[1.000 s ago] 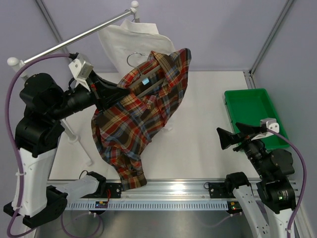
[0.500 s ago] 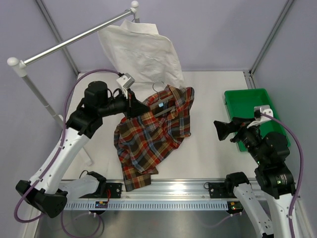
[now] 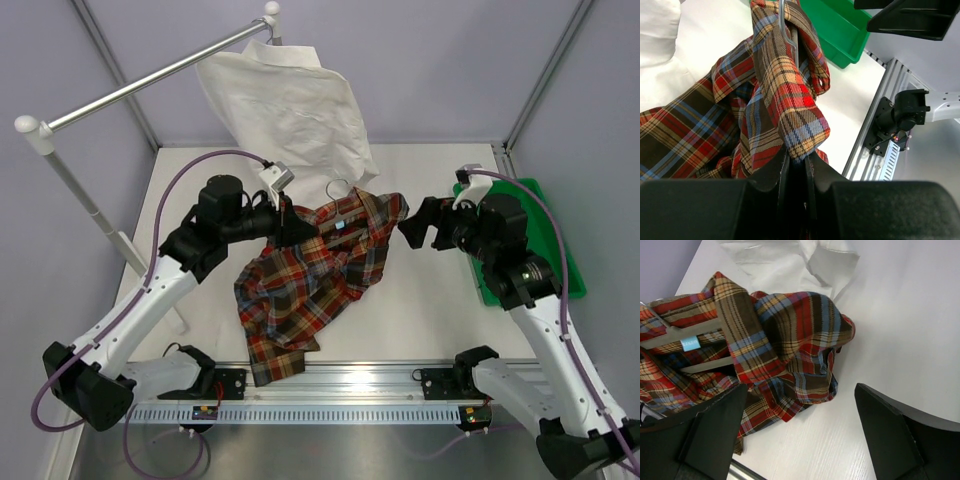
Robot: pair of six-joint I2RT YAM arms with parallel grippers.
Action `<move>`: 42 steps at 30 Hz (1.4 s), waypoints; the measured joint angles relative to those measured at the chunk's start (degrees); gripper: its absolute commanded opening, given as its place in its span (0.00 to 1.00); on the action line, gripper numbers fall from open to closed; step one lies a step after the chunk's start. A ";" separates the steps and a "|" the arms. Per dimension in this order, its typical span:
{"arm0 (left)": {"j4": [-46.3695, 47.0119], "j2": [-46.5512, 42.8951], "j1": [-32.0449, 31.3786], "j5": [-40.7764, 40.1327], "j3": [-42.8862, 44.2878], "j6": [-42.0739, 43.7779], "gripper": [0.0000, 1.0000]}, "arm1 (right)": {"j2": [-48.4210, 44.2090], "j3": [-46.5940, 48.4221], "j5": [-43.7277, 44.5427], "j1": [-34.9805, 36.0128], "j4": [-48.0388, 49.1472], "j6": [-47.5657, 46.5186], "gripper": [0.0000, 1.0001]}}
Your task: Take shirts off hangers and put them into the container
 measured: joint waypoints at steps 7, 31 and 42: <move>-0.13 0.04 -0.28 -4.83 -0.28 -0.02 0.00 | 7.48 5.14 3.89 10.69 4.31 -0.26 0.84; -1.79 0.02 -0.33 -7.82 -0.28 0.00 0.00 | 25.70 12.31 17.18 29.46 17.18 -1.18 0.56; -1.79 -0.07 -0.33 -7.80 -0.28 0.00 0.00 | 28.76 13.57 17.31 29.46 18.18 -1.77 0.48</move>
